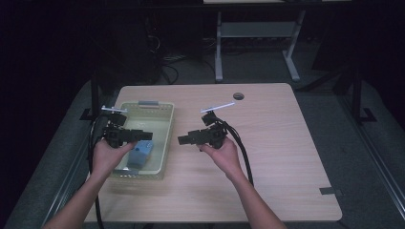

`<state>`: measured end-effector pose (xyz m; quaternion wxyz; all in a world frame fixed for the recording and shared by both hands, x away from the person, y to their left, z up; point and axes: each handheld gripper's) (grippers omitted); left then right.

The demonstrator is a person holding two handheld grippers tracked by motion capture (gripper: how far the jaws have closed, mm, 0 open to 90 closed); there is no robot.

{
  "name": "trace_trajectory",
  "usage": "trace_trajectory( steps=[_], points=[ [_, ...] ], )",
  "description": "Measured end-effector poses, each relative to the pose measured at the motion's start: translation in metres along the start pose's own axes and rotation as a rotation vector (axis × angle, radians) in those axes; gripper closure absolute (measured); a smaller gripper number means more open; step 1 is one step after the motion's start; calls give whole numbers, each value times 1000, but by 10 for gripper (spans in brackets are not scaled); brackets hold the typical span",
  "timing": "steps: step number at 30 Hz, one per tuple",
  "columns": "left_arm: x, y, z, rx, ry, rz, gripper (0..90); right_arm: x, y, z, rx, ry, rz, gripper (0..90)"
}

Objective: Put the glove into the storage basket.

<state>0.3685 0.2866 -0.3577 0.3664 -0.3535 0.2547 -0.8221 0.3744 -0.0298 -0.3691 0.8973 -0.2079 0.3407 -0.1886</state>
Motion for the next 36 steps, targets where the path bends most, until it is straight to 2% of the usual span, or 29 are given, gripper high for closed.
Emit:
trace_trajectory(
  steps=[3, 5, 10, 24, 36],
  points=[
    [4, 0, 1, 13, 5, -15, 342, 1, -4, 0, -4, -1, -1, 355],
    [6, -1, 2, 27, 6, -33, 311, 1, -9, 0, 5, -11, -24, 348],
    [13, -1, 4, 48, 12, -50, 286, 4, -15, 0, 18, -10, -28, 336],
    [33, 6, 11, 60, 37, -87, 274, 12, -32, -5, 27, -5, -45, 327],
    [52, 15, 15, 69, 59, -127, 276, 19, -53, -12, 15, 13, -86, 320]
  ],
)
Point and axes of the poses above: each handheld gripper's, and its own axes: y roughly forward along the jaws, z roughly out of its top, x roughly to its right, and after that the axes turned 1 degree about -y, right-handed
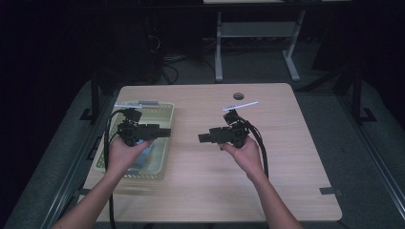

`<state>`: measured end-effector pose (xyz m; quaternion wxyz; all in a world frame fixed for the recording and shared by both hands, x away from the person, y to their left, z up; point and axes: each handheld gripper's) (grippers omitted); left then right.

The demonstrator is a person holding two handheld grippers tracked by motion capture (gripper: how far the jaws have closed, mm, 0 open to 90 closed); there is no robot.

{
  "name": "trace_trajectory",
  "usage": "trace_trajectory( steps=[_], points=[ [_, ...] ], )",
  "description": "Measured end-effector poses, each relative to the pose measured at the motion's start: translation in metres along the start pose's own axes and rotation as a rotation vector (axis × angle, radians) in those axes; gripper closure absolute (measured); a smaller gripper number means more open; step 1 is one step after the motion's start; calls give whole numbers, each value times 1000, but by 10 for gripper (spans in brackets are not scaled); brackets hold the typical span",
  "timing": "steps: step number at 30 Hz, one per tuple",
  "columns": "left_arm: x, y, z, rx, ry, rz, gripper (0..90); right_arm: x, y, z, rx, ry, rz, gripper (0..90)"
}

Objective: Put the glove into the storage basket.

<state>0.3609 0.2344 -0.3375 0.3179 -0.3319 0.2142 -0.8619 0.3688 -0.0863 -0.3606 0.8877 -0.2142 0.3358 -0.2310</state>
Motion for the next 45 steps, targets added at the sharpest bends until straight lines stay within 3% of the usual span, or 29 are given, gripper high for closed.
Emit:
trace_trajectory(
  steps=[18, 24, 36, 45],
  points=[
    [29, 18, 7, 10, 32, -74, 278, 23, -24, -20, 6, 32, -46, 314],
    [38, 22, 8, 15, 42, -99, 278, 34, -33, -32, 7, 62, -74, 313],
    [58, 40, 4, 12, 86, -136, 278, 49, -55, -50, 26, 79, -113, 311],
    [68, 51, -1, 7, 89, -165, 275, 63, -70, -68, 24, 118, -145, 310]
  ],
)
Point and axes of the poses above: each handheld gripper's, and its own axes: y roughly forward along the jaws, z roughly out of its top, x roughly to its right, and after that the axes turned 1 degree about -y, right-handed
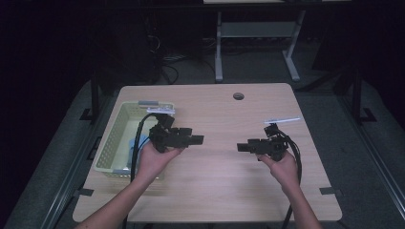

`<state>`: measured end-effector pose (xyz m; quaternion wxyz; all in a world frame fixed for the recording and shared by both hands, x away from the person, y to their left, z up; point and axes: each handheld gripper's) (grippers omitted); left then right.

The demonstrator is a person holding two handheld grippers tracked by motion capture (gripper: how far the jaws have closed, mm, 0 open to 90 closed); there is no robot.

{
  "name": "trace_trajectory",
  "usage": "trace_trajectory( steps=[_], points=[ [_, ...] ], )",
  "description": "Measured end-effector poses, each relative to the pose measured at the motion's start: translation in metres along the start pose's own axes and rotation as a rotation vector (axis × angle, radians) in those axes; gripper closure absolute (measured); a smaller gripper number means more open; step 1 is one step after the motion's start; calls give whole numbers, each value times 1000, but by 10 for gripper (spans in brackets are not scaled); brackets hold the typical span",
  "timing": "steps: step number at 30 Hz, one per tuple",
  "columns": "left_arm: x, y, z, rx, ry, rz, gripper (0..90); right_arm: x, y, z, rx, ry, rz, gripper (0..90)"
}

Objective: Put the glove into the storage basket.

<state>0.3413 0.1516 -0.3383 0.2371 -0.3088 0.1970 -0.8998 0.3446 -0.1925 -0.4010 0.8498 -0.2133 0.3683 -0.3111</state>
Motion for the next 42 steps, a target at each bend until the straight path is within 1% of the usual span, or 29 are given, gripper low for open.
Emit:
trace_trajectory(
  steps=[2, 3, 4, 6, 10, 14, 15, 16, 17, 18, 21, 23, 24, 26, 29, 31, 33, 34, 36, 38, 41, 42],
  points=[
    [1, 3, -2, 2, 0, -8, 275, 4, -2, -5, 0, 9, 0, 311],
    [2, 5, -4, 1, 2, -9, 274, 9, -4, -11, -6, 23, -8, 309],
    [3, 7, -5, -4, 6, -9, 274, 9, -4, -11, -6, 23, -8, 309],
    [5, 10, -7, -4, 13, -10, 274, 13, -7, -15, -2, 27, -10, 309],
    [7, 16, -12, -12, 20, -16, 272, 21, -14, -24, -3, 40, -27, 309],
    [9, 22, -17, -17, 22, -14, 272, 25, -18, -29, -2, 45, -42, 309],
    [10, 23, -19, -15, 22, -20, 272, 26, -19, -31, -7, 46, -48, 309],
    [11, 25, -21, -12, 20, -25, 272, 29, -21, -34, -1, 49, -54, 309],
    [12, 27, -23, -13, 24, -26, 272, 29, -21, -34, -1, 49, -54, 309],
    [13, 31, -26, -22, 29, -30, 272, 33, -22, -38, -6, 59, -58, 309],
    [14, 34, -30, -26, 35, -28, 272, 36, -23, -42, -10, 62, -64, 309],
    [14, 37, -35, -23, 32, -32, 272, 38, -26, -45, -11, 65, -62, 309],
    [14, 39, -37, -27, 31, -36, 271, 39, -27, -47, -8, 68, -65, 309],
    [13, 43, -42, -33, 17, -48, 271, 42, -31, -50, 2, 71, -70, 309],
    [12, 48, -49, -35, 12, -56, 271, 45, -37, -54, 5, 80, -84, 312],
    [11, 51, -53, -41, 5, -59, 270, 47, -40, -57, 7, 81, -91, 312],
    [11, 54, -58, -40, 6, -61, 270, 49, -43, -60, 6, 88, -92, 312],
    [11, 55, -59, -38, 0, -63, 270, 51, -45, -63, 8, 89, -94, 312],
    [10, 56, -63, -44, 6, -63, 269, 53, -46, -66, 6, 95, -97, 312],
    [11, 58, -66, -36, 3, -60, 268, 55, -48, -70, 6, 100, -98, 310],
    [10, 60, -72, -41, 5, -66, 268, 57, -49, -75, 7, 104, -98, 310],
    [10, 61, -75, -33, -2, -83, 268, 57, -50, -76, 8, 99, -99, 309]
  ],
)
Point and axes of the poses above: each handheld gripper's, and its own axes: y roughly forward along the jaws, z roughly out of its top, x roughly to its right, and after that the axes turned 1 degree about -y, right-handed
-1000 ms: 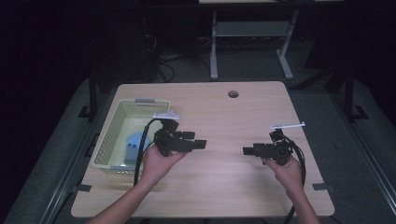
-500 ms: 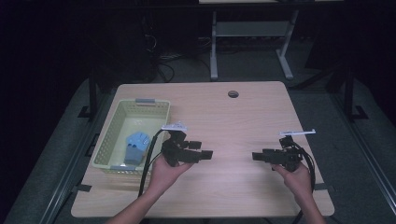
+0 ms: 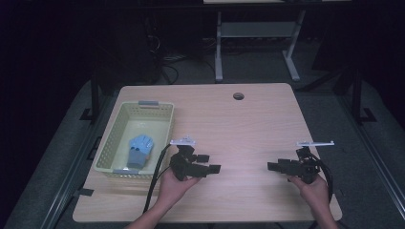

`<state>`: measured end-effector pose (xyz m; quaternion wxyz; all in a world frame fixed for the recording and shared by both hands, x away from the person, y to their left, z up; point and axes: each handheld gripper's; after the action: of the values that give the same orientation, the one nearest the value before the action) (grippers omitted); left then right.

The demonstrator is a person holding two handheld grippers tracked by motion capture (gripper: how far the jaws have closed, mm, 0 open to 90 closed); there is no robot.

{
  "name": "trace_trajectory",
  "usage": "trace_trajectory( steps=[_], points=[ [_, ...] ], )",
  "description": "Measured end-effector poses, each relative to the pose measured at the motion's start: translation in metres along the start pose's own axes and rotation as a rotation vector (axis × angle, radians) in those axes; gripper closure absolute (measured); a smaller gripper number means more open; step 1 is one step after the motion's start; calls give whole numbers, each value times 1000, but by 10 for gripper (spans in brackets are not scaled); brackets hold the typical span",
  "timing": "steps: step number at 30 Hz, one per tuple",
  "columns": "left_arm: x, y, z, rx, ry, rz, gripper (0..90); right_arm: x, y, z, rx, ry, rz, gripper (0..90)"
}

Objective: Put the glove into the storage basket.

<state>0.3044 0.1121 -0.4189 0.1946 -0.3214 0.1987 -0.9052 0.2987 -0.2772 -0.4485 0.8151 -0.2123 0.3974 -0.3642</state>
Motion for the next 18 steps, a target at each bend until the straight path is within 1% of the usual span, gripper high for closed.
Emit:
trace_trajectory(
  steps=[1, 2, 3, 7, 10, 15, 16, 18],
  points=[
    [0, 0, -2, -1, -8, -15, 268, 0, -1, -2, 1, 3, 3, 308],
    [0, 1, -4, 1, -13, -19, 268, 0, -2, -3, 7, 4, 5, 307],
    [0, 1, -6, -2, -7, -18, 268, 1, -2, -5, 10, 3, 5, 307],
    [2, 4, -13, -12, -3, -21, 268, 2, -3, -11, 14, 11, 9, 296],
    [4, 4, -19, -20, 22, -23, 268, 1, -3, -15, 29, 8, 10, 297],
    [6, 3, -27, -30, 56, -11, 262, 0, -4, -21, 58, 0, 9, 288],
    [6, 2, -30, -24, 54, -13, 262, 0, -4, -23, 67, 1, 8, 277],
    [4, 0, -36, -23, 57, -37, 263, -2, -6, -26, 92, 8, 29, 275]
  ],
)
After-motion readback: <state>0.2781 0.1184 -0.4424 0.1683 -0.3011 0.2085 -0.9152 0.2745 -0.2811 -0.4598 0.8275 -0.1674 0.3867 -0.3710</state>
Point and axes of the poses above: each handheld gripper's, and its own axes: y roughly forward along the jaws, z roughly out of its top, x roughly to its right, and after that the axes turned 1 degree about -y, right-handed
